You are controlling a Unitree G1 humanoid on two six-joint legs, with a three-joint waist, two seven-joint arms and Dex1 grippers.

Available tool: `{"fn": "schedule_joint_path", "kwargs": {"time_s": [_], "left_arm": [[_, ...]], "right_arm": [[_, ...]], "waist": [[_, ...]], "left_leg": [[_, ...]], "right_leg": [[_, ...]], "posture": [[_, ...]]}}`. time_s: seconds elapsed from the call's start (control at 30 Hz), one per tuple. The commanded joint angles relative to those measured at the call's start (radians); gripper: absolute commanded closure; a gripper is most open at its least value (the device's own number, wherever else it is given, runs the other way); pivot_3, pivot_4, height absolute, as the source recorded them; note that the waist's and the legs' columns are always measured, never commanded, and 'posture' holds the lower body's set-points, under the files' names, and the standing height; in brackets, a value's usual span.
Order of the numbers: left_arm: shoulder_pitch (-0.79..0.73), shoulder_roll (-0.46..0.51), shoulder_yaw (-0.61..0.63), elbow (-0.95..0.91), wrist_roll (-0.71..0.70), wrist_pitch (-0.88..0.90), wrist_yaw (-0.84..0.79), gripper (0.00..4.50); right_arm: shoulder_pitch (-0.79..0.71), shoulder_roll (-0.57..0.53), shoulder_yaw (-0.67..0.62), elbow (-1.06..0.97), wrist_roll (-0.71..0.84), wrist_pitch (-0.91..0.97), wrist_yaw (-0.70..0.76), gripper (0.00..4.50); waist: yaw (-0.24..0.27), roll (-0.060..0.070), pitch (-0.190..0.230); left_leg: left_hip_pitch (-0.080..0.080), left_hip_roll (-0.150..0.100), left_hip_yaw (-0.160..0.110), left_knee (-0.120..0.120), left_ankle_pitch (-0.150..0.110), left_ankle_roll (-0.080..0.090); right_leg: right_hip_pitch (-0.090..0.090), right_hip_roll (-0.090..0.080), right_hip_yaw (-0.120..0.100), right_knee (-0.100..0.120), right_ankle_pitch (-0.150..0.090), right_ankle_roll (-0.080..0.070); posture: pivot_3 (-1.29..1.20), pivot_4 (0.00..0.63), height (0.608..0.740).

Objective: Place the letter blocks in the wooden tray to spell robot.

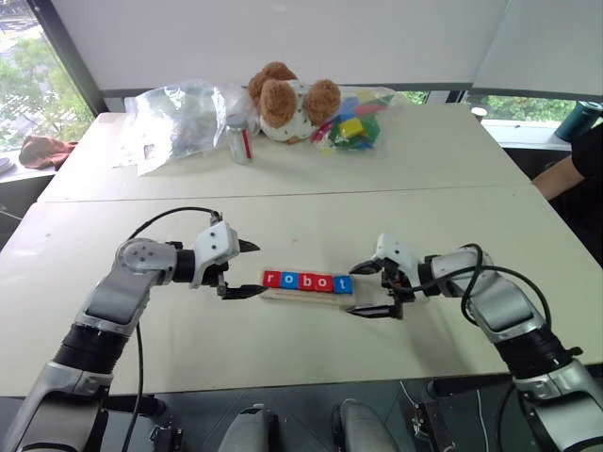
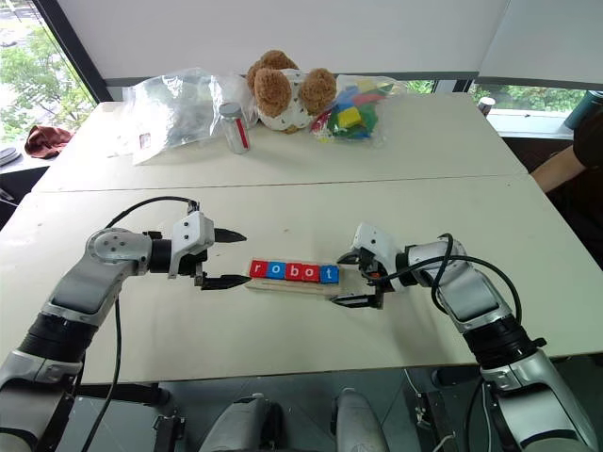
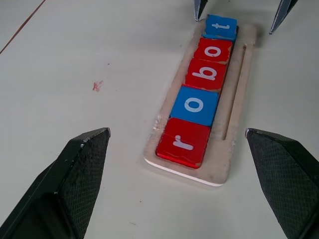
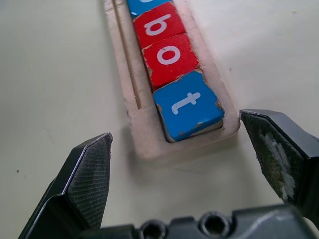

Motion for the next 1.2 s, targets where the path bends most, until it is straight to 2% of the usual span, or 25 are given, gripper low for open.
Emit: {"fn": "schedule_joint_path", "kwargs": {"time_s": [0.03, 0.67, 0.9, 1.03, 1.2], "left_arm": [[-0.010, -0.001, 0.002, -0.016, 0.003, -0.014, 0.001, 0.00], [-0.021, -0.011, 0.002, 0.005, 0.016, -0.030, 0.000, 0.00], [-0.017, -0.010, 0.008, 0.000, 0.007, -0.031, 0.003, 0.00], [0.049, 0.046, 0.069, -0.074, -0.073, 0.072, -0.029, 0.00], [0.218, 0.170, 0.192, -0.153, -0.146, 0.169, -0.038, 0.00]], "right_arm": [[0.009, -0.014, -0.014, -0.065, 0.026, 0.019, 0.003, 0.04], [0.034, -0.026, 0.000, -0.131, 0.045, 0.051, -0.023, 0.04], [0.025, -0.055, -0.033, -0.110, 0.015, 0.013, -0.067, 0.04], [0.059, -0.113, -0.155, -0.148, 0.100, 0.122, -0.074, 0.04], [0.244, -0.215, -0.364, -0.325, 0.254, 0.345, -0.083, 0.04]], "waist": [[0.000, 0.000, 0.000], [0.001, 0.000, 0.000], [0.001, 0.000, 0.000], [0.001, 0.000, 0.000], [0.001, 0.000, 0.000]], "left_leg": [[0.000, 0.000, 0.000, 0.000, 0.000, 0.000], [0.000, 0.000, 0.000, 0.000, 0.000, 0.000], [0.000, 0.000, 0.000, 0.000, 0.000, 0.000], [0.000, 0.000, 0.000, 0.000, 0.000, 0.000], [0.000, 0.001, -0.001, -0.003, -0.001, 0.001]], "right_leg": [[0.000, 0.000, 0.000, 0.000, 0.000, 0.000], [0.000, 0.000, 0.000, 0.000, 0.000, 0.000], [0.000, 0.000, 0.000, 0.000, 0.000, 0.000], [0.000, 0.000, 0.000, 0.000, 0.000, 0.000], [-0.001, 0.000, 0.000, 0.000, 0.000, 0.000]], "posture": [[0.00, 0.150, 0.740], [0.00, 0.150, 0.740], [0.00, 0.150, 0.740], [0.00, 0.150, 0.740], [0.00, 0.150, 0.740]]}}
